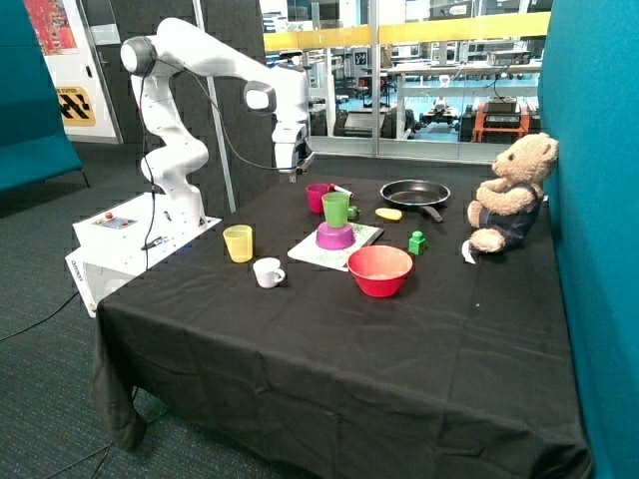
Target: Stack the cups
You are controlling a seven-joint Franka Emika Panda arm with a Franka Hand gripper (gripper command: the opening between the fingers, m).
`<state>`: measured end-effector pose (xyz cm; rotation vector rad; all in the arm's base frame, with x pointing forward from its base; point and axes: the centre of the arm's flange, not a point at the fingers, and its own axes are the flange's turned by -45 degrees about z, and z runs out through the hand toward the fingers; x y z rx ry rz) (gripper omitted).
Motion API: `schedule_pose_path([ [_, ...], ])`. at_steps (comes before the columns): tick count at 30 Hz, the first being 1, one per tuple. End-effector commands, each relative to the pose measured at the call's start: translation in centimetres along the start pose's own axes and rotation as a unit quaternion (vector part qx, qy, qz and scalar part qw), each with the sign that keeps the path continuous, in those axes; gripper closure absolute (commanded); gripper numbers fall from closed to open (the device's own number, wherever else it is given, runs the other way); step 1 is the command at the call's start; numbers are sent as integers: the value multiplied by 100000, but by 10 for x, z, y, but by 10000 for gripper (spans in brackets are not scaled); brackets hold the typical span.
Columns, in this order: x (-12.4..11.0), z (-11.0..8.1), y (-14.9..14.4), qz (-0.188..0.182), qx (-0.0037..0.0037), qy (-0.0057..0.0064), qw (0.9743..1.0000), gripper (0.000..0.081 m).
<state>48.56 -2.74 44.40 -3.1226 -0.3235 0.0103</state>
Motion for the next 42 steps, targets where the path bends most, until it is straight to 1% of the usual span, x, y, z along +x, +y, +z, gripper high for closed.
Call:
schedule_pose_path([
  [1,-20,4,21,2191,-139,316,99975,673],
  [8,-35,6,36,3425,-135,318,99941,649],
  [15,-44,10,39,2785,-137,317,99961,612],
  [21,-49,17,38,2044,-139,316,99979,528],
  [24,-51,20,38,1859,-140,316,99982,464],
  [26,-55,24,40,1946,-139,316,99980,447],
  [35,-67,34,49,2720,-137,317,99962,436],
  [42,-82,34,59,2818,-137,317,99960,451],
])
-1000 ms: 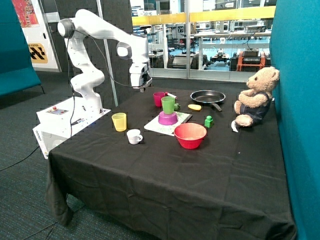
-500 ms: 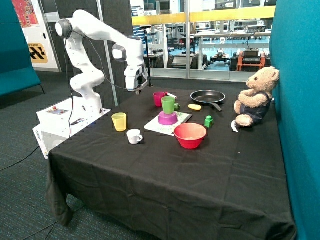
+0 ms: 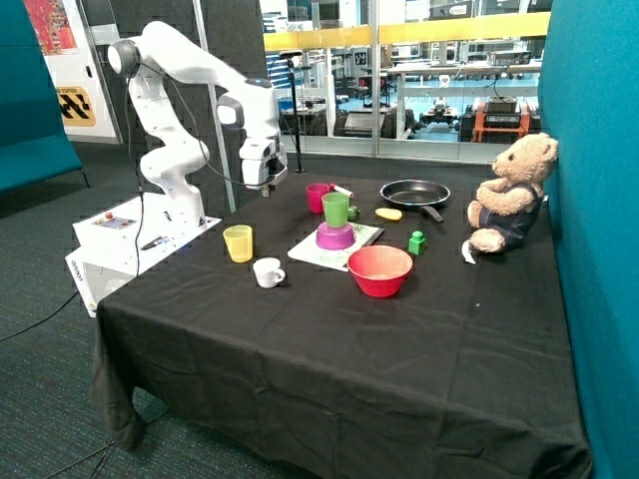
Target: Stack the cups
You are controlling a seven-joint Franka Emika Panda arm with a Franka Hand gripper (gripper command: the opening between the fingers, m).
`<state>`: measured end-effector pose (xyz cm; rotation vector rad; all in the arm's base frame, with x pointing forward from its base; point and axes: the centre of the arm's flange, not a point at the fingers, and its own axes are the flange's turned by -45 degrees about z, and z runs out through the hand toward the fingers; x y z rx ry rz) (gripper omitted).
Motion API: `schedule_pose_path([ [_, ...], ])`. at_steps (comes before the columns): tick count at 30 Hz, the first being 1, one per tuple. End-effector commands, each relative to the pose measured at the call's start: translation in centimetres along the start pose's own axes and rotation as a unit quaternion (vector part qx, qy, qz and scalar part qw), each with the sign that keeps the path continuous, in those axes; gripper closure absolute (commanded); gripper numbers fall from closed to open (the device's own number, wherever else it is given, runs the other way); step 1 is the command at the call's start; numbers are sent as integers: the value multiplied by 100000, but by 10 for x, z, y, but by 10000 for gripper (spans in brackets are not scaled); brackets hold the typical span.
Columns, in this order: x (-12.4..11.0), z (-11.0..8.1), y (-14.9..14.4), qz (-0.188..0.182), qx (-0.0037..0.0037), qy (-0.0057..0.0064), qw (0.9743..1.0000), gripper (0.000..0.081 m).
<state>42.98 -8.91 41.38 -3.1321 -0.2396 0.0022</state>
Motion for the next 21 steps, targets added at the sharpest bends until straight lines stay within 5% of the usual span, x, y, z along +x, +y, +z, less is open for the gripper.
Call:
schedule_pose_path([
  [1,-16,3,13,1,-24,68,100000,452],
  [21,-50,3,38,3324,-22,68,99945,458],
])
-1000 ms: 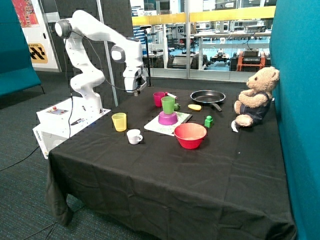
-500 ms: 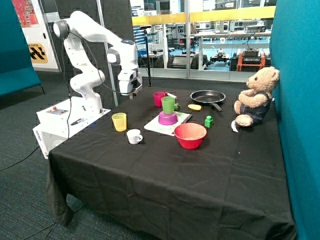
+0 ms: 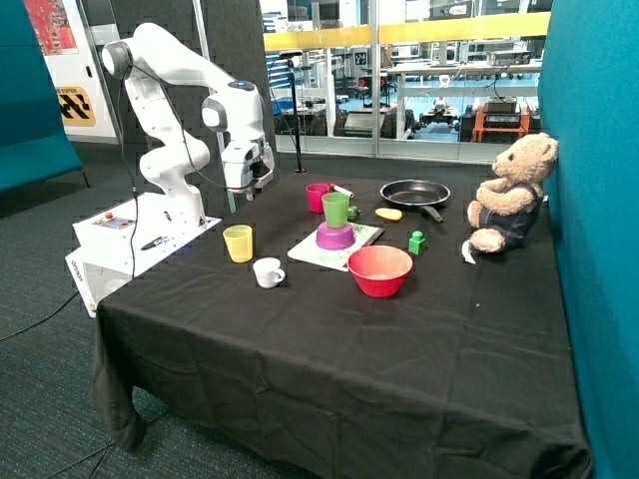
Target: Stack the cups
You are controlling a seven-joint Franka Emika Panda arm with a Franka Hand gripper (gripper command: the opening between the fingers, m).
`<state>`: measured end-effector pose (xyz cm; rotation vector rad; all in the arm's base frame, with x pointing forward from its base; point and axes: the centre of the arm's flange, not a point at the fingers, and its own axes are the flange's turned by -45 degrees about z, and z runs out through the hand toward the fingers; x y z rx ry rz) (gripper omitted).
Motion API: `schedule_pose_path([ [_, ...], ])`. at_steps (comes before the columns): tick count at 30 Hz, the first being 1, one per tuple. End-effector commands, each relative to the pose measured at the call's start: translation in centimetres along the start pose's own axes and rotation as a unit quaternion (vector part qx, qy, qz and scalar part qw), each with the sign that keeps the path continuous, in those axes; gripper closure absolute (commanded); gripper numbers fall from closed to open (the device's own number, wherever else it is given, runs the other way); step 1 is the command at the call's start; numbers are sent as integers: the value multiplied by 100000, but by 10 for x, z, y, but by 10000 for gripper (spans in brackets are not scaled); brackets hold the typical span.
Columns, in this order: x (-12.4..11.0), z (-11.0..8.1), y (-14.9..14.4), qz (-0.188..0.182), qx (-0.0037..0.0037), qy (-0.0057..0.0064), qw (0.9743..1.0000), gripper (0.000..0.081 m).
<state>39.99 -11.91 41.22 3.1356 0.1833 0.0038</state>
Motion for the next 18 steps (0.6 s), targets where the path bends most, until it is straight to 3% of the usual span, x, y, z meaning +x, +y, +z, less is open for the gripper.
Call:
schedule_pose_path([
  [1,-20,2,18,2049,34,-120,99979,459],
  [7,-35,6,40,4200,32,-120,99912,458],
  [18,-34,3,64,4665,31,-120,99891,459],
])
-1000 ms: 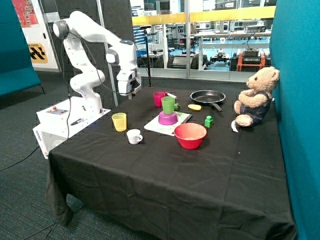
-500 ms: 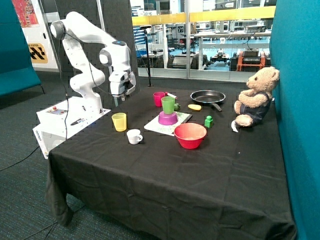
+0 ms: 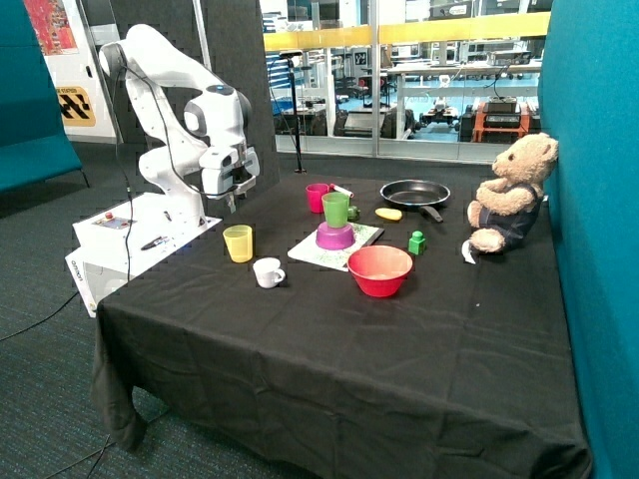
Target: Stack the cups
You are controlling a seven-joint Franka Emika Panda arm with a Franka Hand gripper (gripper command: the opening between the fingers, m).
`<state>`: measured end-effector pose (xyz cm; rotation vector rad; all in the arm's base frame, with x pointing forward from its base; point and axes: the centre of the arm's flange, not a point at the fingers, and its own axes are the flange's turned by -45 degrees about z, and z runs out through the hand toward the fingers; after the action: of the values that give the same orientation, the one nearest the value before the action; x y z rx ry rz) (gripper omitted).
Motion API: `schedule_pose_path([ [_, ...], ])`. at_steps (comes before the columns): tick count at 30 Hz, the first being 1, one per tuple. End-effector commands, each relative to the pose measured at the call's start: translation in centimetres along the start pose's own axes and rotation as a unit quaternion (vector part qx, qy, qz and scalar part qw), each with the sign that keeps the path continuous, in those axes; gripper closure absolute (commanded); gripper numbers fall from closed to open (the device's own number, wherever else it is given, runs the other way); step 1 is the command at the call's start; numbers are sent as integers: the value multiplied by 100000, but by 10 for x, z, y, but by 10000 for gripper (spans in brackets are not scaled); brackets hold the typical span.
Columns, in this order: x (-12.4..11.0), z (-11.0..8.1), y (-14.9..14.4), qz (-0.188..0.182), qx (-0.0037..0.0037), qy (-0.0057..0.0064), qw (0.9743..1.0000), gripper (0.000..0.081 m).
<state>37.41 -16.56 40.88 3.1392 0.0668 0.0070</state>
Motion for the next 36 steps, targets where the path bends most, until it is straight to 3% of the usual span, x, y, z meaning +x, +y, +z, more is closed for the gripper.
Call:
schedule_pose_path([
  [1,-1,0,21,847,85,-222,99996,459],
  [14,18,15,19,-633,88,-220,99998,457],
  [36,16,45,17,-1582,90,-219,99987,455],
])
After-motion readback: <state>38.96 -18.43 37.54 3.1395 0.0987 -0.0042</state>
